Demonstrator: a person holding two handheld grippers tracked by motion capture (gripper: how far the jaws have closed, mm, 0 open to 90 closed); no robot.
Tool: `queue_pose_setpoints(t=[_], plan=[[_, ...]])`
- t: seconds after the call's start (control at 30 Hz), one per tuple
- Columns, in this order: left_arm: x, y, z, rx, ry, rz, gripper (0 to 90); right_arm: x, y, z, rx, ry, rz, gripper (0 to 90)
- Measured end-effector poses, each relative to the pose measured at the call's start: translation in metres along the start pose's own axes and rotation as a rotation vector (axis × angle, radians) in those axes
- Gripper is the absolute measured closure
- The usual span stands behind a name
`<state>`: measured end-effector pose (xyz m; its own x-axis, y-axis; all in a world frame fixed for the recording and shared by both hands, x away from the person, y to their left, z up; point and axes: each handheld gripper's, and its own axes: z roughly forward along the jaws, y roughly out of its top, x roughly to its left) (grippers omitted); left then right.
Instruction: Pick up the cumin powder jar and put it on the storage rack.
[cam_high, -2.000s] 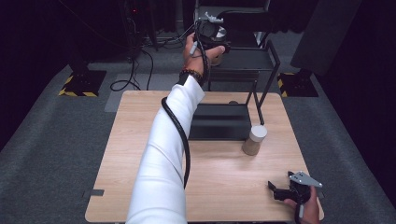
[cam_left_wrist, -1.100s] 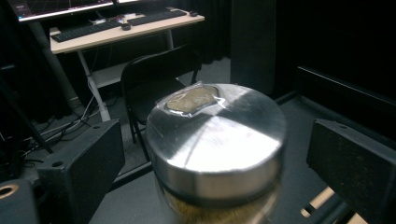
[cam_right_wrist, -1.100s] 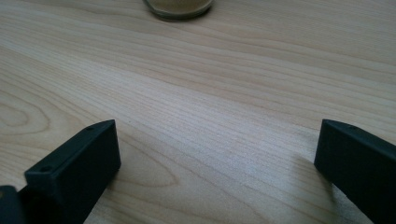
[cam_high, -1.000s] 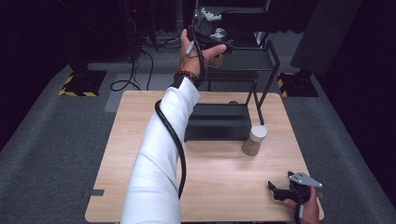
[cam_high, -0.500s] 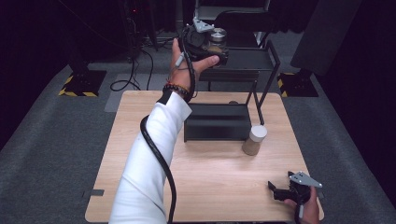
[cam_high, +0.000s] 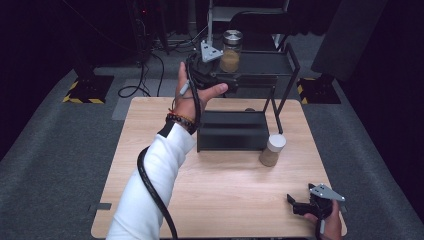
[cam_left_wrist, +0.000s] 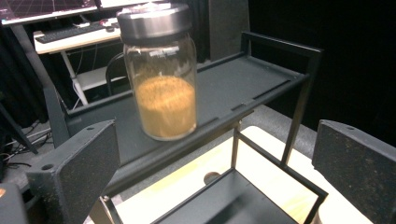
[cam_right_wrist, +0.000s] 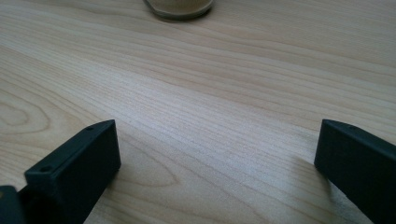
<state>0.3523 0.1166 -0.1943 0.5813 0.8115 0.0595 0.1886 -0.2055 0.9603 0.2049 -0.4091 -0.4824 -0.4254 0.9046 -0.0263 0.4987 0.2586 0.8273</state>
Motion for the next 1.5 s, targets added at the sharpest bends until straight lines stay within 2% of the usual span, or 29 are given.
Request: queue_pose_setpoints(t=[0.23,0.3,0.57,0.63,0.77,0.87,1.3,1.5], plan=[[-0.002,-0.024,-0.014,-0.002,-0.011,0.011,0.3,0.0,0.0,0.0,0.0,0.001,0.0,0.0],[-0.002,-0.031,-0.018,-0.004,-0.011,0.002,0.4,0.0,0.0,0.0,0.0,0.0,-0.001,0.0],[-0.002,-0.062,-0.03,0.005,0.006,-0.002,0.4,0.001,0.0,0.0,-0.002,-0.002,-0.004,0.0],[-0.003,-0.07,-0.033,0.005,0.016,0.012,0.4,0.001,0.0,0.0,-0.003,-0.003,-0.005,0.0],[-0.002,-0.085,-0.036,0.004,0.01,0.008,0.4,0.001,-0.001,0.0,-0.003,-0.004,-0.006,0.0],[-0.004,-0.094,-0.037,0.012,0.014,0.022,0.4,0.002,-0.001,0.0,-0.004,-0.006,-0.008,0.0],[-0.012,-0.136,-0.046,0.026,0.003,0.027,0.3,0.002,-0.001,-0.001,-0.008,-0.007,-0.019,0.0],[-0.016,-0.153,-0.048,0.039,-0.018,0.032,0.4,0.002,-0.002,-0.001,-0.009,-0.006,-0.021,0.0]])
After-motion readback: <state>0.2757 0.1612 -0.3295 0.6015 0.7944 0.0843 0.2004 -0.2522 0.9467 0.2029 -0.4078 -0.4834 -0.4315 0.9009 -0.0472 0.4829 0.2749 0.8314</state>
